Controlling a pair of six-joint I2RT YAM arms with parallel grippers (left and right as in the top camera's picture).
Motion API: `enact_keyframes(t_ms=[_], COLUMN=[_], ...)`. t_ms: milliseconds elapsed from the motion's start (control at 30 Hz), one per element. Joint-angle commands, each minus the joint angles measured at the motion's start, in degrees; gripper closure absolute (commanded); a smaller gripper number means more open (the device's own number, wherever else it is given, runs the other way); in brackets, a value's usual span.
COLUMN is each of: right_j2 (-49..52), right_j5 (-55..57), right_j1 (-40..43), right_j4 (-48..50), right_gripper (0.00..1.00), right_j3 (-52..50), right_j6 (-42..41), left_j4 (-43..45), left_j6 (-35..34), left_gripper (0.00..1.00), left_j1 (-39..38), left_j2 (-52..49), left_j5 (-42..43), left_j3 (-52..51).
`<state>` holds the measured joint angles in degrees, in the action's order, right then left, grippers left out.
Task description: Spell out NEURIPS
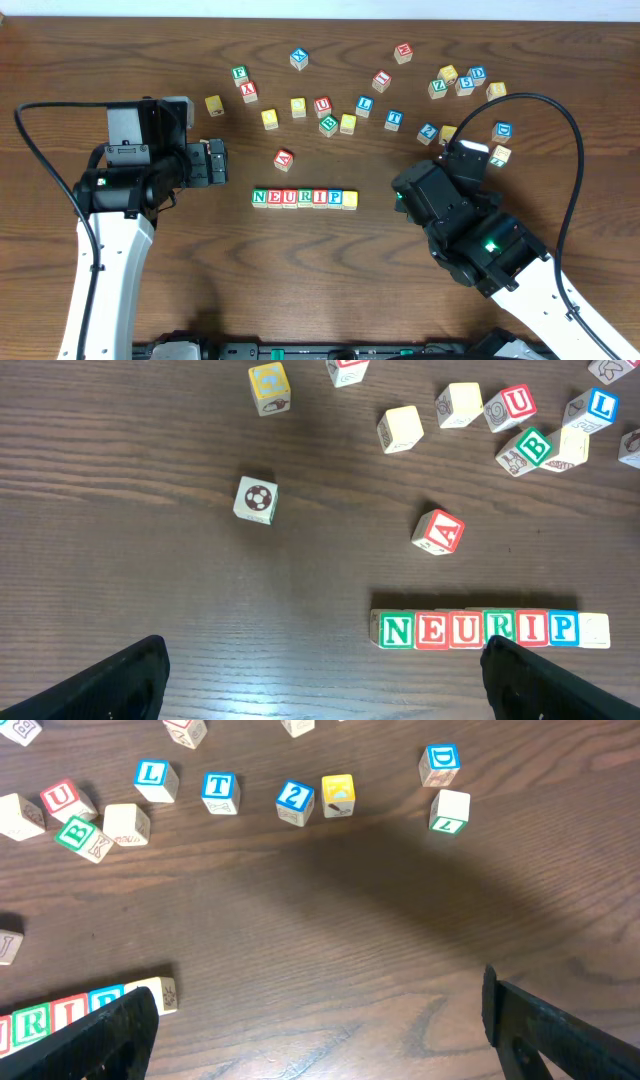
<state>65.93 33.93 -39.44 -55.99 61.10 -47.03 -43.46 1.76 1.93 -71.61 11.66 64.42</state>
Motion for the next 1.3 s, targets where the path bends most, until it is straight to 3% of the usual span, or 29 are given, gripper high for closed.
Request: enact_keyframes(t_ms=[0,900,1133,1267], right_j2=[-0.35,-0.31,-0.31,-0.31], right_j5=[0.98,-2.23,-2.23,-2.23], right_j1=[0.44,0.46,0.46,0.46], right_j4=[-0.31,-0.31,-0.31,-0.31], right_gripper=[0.01,0.01,0.01,0.01], right_j3=[-0.04,-0.04,-0.04,-0.04], right_j6=[0.81,0.81,0.81,0.81], left_j4=[-0.02,-0.02,-0.22,-0.17], left_j6=[0.59,0.59,0.57,0.57], left_gripper=[0.02,0.02,0.02,0.02], left_j1=[0.26,0.26,0.17,-0.04], left_j2=[0.13,0.66,5.6,13.77], left_j5=[-0.39,-0.39,-0.33,-0.35], left_j3=[1.27,1.27,0.57,-3.37])
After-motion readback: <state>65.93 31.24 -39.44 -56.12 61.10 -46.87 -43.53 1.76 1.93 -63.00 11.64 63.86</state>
